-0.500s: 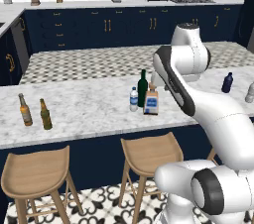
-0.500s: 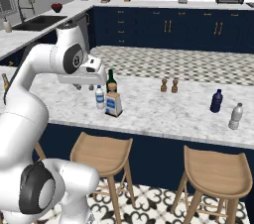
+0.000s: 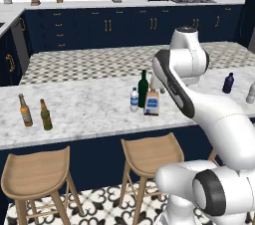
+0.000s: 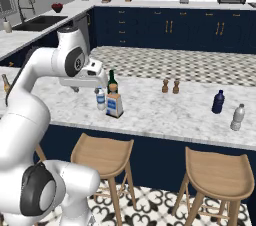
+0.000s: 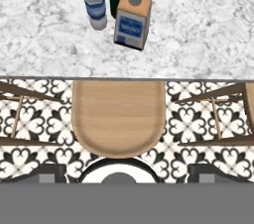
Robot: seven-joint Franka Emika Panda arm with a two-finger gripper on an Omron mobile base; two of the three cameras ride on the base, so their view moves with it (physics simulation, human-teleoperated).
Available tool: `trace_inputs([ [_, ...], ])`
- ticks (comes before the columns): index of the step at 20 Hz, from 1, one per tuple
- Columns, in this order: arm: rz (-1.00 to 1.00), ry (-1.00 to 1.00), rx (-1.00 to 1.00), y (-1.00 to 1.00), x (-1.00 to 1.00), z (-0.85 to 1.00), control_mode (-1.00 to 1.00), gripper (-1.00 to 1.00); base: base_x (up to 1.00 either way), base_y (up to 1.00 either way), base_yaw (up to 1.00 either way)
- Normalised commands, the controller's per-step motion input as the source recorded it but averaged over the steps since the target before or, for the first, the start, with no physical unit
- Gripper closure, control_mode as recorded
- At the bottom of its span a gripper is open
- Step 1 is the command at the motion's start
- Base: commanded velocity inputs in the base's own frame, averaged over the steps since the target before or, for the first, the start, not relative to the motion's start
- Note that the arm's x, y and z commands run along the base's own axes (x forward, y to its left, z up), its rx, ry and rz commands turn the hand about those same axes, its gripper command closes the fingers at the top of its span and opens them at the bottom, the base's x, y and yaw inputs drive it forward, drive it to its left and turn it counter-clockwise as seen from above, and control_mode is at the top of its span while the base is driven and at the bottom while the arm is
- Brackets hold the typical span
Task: Move the plastic bottles in the middle to the plastics group, and the glass bottles in the middle to the glass group.
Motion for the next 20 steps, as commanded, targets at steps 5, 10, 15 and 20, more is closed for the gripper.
trace_inputs([
  [5, 0.02, 0.0, 0.0, 0.0, 0.99, -0.01, -1.0, -1.0, 0.0, 0.0, 0.0],
  [10, 0.0, 0.0, 0.0, -0.08, 0.74, 0.0, -1.0, -1.0, 0.0, 0.0, 0.0],
  [15, 0.01, 0.0, 0.0, -0.1, 0.7, -0.1, -1.0, -1.0, 0.0, 0.0, 0.0],
  [20, 0.08, -0.02, 0.0, 0.0, 0.47, -0.38, -1.0, -1.0, 0.0, 0.0, 0.0],
])
